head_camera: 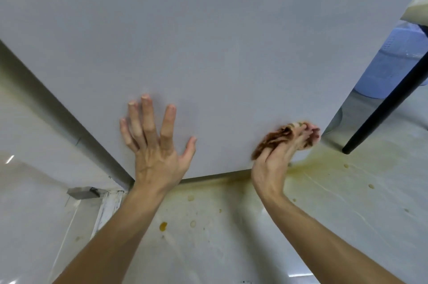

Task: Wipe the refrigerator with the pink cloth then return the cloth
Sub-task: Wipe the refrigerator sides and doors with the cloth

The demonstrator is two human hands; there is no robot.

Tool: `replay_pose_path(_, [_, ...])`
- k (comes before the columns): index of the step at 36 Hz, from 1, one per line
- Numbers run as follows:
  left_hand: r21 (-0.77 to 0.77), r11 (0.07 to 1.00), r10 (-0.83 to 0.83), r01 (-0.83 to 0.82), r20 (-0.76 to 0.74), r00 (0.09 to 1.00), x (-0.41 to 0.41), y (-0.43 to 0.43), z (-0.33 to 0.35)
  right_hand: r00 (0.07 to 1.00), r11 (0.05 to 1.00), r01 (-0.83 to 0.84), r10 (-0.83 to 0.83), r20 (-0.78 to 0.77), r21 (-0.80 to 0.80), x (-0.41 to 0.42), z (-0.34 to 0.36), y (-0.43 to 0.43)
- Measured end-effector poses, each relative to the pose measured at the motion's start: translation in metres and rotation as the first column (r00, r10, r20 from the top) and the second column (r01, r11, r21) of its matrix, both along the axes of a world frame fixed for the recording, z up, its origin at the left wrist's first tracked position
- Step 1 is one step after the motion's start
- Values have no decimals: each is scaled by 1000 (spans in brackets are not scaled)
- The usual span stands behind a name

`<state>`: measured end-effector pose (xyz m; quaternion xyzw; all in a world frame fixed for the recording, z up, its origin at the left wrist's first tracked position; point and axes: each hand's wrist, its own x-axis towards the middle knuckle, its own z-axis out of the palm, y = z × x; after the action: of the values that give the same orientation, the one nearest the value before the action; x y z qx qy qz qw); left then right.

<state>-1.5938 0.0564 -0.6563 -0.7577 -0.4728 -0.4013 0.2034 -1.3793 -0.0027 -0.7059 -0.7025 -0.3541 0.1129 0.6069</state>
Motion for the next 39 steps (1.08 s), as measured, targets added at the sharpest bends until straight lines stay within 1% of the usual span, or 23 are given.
replay_pose_path(2, [14,1000,-6,6,-20,1000,-14,4,4,963,986,-141,116,244,90,-16,5,0])
replay_pose_path(3, [23,1000,-11,12,-34,999,-20,6,6,900,965,-242,184,395,100,-26,6,4])
replay_pose_path(4, [29,999,-20,22,-43,999,-26,7,7,800,936,-341,240,550,87,-36,7,8])
replay_pose_path(6, [38,999,-33,34,-30,999,-36,9,8,524,871,-491,292,800,3,-53,6,17])
replay_pose_path(7, [44,999,-30,31,-15,999,-40,9,9,386,849,-526,297,873,-56,-59,4,22])
replay_pose_path(8, [51,998,-24,24,1,1000,-45,9,9,273,839,-534,287,918,-104,-63,2,26])
replay_pose_path(9, [55,998,-19,18,16,1000,-50,9,9,190,839,-527,269,944,-133,-66,1,30])
replay_pose_path(11, [44,999,-16,15,34,999,-62,6,7,66,836,-520,246,967,-177,-67,-4,36])
replay_pose_path(12, [30,999,-15,14,33,999,-69,6,6,-18,814,-535,256,967,-225,-66,-9,39])
replay_pose_path(13, [15,1000,-11,10,26,1000,-75,5,4,-129,776,-552,281,951,-305,-64,-15,42])
replay_pose_path(15, [-10,1000,1,-1,8,1000,-87,4,1,-375,661,-560,336,864,-500,-65,-24,50])
replay_pose_path(16, [-17,1000,1,-1,0,1000,-92,4,0,-449,620,-558,333,829,-551,-67,-27,54])
replay_pose_path(18, [-17,1000,-11,11,-17,1000,-97,4,0,-521,595,-536,325,789,-599,-71,-27,57])
replay_pose_path(20, [-11,1000,-20,20,-22,1000,-100,4,0,-537,581,-525,341,772,-621,-75,-27,58])
replay_pose_path(23, [-8,1000,-16,16,-2,1000,-100,3,0,-530,553,-534,371,763,-640,-75,-32,61])
replay_pose_path(26, [-20,999,-27,27,22,999,-99,3,1,-585,559,-531,302,753,-637,-76,-30,64])
replay_pose_path(28, [-28,999,-32,33,30,999,-99,3,1,-579,606,-540,235,780,-584,-81,-23,65])
replay_pose_path(30, [-28,999,-36,37,35,999,-98,3,2,-490,644,-604,166,856,-470,-87,-11,68])
replay_pose_path(32, [-15,999,-43,43,40,998,-99,2,4,-374,644,-673,127,919,-363,-95,3,72])
replay_pose_path(33, [-8,999,-43,44,49,998,-99,3,6,-309,648,-697,116,944,-307,-102,12,72])
replay_pose_path(35, [5,999,-33,32,88,996,-102,5,11,-134,676,-721,76,988,-150,-116,31,72])
replay_pose_path(37, [23,1000,-21,18,143,989,-106,7,18,36,721,-692,9,999,18,-132,53,69])
replay_pose_path(39, [45,999,-15,7,185,983,-110,10,24,137,780,-611,-63,988,135,-146,68,68])
